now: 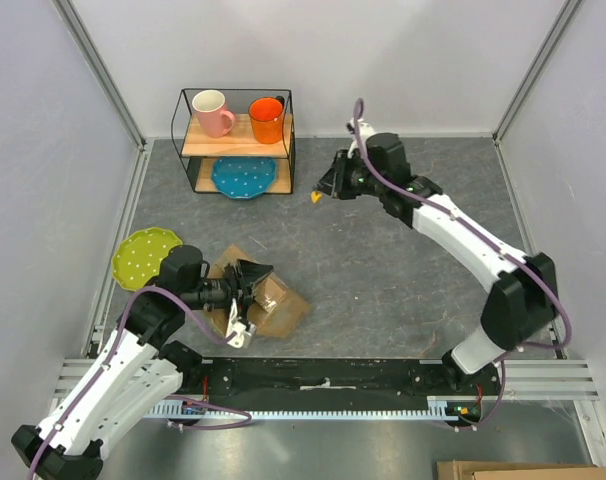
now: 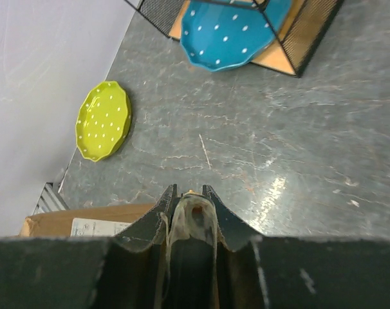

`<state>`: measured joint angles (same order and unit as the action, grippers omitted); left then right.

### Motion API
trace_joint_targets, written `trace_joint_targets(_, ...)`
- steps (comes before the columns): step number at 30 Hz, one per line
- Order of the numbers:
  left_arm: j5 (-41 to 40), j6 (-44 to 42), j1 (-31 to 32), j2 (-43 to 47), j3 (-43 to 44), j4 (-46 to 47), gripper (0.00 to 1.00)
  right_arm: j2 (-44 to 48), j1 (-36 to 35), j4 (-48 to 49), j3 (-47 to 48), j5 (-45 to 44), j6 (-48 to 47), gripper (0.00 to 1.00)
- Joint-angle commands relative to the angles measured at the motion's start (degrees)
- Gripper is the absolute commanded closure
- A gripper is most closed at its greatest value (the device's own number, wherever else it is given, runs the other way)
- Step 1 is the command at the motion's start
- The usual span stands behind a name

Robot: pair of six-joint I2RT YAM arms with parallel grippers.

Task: Unpack the express box
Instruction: Cut the express box at the center of the board.

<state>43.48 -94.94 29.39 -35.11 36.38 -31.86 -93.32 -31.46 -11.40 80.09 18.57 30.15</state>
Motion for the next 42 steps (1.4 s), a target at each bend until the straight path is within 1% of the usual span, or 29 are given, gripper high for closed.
trace_joint_targets(1,-3.9,6.8,0.2,1.1,-0.7,4.3,0.67,9.6,0.3,0.9,-4.7,-4.3,-1.9,1.00)
trace_joint_targets(3,-5.8,8.6,0.2,1.4,-0.7,4.5,0.71,14.6,0.3,4.6,-7.9,-3.6,-1.9,1.00)
trace_joint_targets(4,-6.3,9.1,0.2,2.0,-0.8,4.8,0.74,16.4,0.3,6.5,-12.1,-2.5,-1.7,1.00)
trace_joint_targets(5,-6.7,9.8,0.2,2.2,-0.8,5.0,0.75,20.4,0.3,8.7,-14.4,-1.5,-2.3,1.00)
trace_joint_targets(6,-7.2,11.3,0.2,2.4,-0.8,5.2,0.77,22.5,0.3,13.1,-16.5,-0.4,-3.5,1.00)
trace_joint_targets(7,-7.2,12.2,0.2,2.9,-0.6,5.2,0.80,24.5,0.2,15.2,-20.9,2.3,-5.0,1.00)
trace_joint_targets(8,-7.2,13.0,0.2,2.9,-0.7,5.0,0.81,28.6,0.2,17.3,-23.1,3.0,-6.6,1.00)
trace_joint_targets(9,-7.4,13.6,0.2,2.6,-0.6,4.6,0.85,30.6,0.2,21.5,-25.2,4.3,-9.3,1.00)
trace_joint_targets(10,-7.3,13.9,0.2,2.1,-0.3,4.0,0.85,32.4,0.1,23.2,-28.6,6.6,-10.5,1.00)
trace_joint_targets(12,-6.1,16.2,0.2,1.4,0.3,1.9,0.87,36.5,-0.1,27.2,-31.0,9.8,-13.9,1.00)
trace_joint_targets(13,-5.4,17.3,0.2,1.1,0.8,1.5,0.88,37.7,-0.2,27.9,-32.4,11.2,-15.1,1.00)
trace_joint_targets(14,-4.6,19.1,0.2,1.0,0.8,1.8,0.88,39.2,-0.4,28.4,-33.0,15.0,-16.3,1.00)
trace_joint_targets(15,-3.2,22.0,0.2,1.1,0.8,1.9,0.89,39.9,-0.5,28.9,-33.2,16.3,-17.7,1.00)
trace_joint_targets(17,-2.2,25.7,0.2,-0.1,1.2,1.6,0.89,41.5,-1.7,28.9,-34.0,21.2,-22.4,1.00)
trace_joint_targets(18,-1.1,28.3,0.2,-0.7,1.6,0.7,0.89,42.0,-2.0,28.7,-34.2,22.8,-24.7,1.00)
trace_joint_targets(19,-0.7,29.5,0.2,-1.3,2.5,0.0,0.89,42.7,-3.2,28.7,-34.8,24.0,-28.8,1.00)
trace_joint_targets(21,1.2,32.2,0.2,-3.4,3.5,-2.1,0.89,44.7,-4.7,28.4,-35.7,26.5,-34.2,1.00)
trace_joint_targets(23,2.4,33.9,0.2,-4.5,4.7,-2.9,0.89,46.4,-7.6,27.4,-36.3,26.3,-40.1,1.00)
trace_joint_targets(26,4.8,36.0,0.2,-5.6,5.1,-3.0,0.89,47.0,-11.7,23.4,-35.1,25.9,-45.2,1.00)
trace_joint_targets(28,6.8,36.8,0.2,-5.4,5.0,-3.4,0.90,46.9,-15.0,21.0,-34.3,25.4,-47.0,1.00)
trace_joint_targets(32,9.9,37.9,0.2,-4.4,4.5,-3.7,0.90,46.0,-20.3,20.5,-33.6,25.0,-50.1,1.00)
trace_joint_targets(36,13.2,41.3,0.2,-3.5,4.8,-3.7,0.91,43.4,-25.4,16.4,-31.1,23.5,-54.7,1.00)
trace_joint_targets(40,15.1,41.8,0.2,-2.7,4.1,-3.7,0.91,40.8,-32.1,12.8,-26.7,20.4,-60.3,1.00)
trace_joint_targets(42,15.7,41.8,0.2,-2.2,3.5,-3.6,0.92,39.1,-33.4,11.6,-24.1,19.8,-61.2,1.00)
